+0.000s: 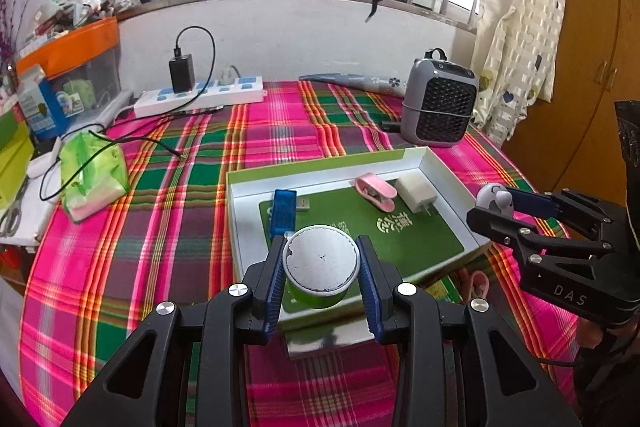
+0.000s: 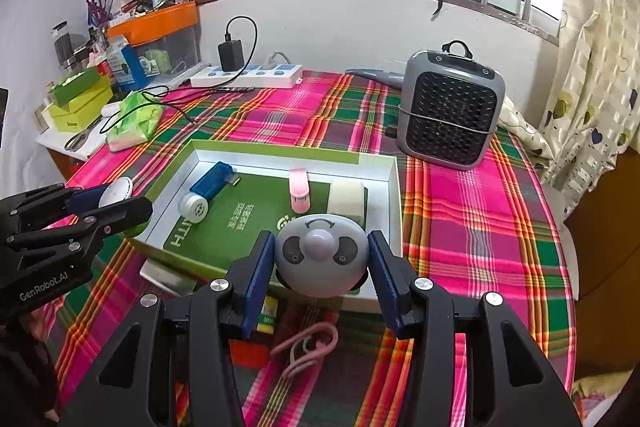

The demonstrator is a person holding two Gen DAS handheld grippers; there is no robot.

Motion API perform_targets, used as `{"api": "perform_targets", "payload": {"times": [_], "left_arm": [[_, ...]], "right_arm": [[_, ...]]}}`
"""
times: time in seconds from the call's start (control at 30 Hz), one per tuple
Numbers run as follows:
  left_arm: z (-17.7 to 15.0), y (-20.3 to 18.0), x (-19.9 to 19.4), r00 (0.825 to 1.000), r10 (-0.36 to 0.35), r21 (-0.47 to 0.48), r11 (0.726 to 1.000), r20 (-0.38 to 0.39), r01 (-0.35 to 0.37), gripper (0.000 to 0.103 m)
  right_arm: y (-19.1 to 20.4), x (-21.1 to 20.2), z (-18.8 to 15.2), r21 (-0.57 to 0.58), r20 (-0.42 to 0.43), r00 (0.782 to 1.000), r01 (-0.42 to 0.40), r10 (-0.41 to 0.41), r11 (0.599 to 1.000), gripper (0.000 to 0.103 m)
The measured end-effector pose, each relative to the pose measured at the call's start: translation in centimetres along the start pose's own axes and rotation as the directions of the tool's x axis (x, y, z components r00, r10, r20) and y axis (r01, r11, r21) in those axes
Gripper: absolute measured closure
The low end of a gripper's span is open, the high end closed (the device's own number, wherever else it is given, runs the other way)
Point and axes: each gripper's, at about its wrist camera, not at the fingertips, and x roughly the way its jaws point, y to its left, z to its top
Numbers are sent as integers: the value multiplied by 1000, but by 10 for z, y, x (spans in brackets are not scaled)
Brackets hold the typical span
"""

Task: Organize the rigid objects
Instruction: 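Lift and carry the spool and grey gadget with both grippers over the box, then lower both grippers onto the green card and open them to release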

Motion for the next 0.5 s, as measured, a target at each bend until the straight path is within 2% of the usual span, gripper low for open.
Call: {"api": "perform_targets", "payload": {"times": [0.5], "left_arm": [[16,-4,37,999,-20,9,1000,-49,21,70]], "right_arm": [[-11,36,8,15,-65,998,10,-9,1000,55]]}}
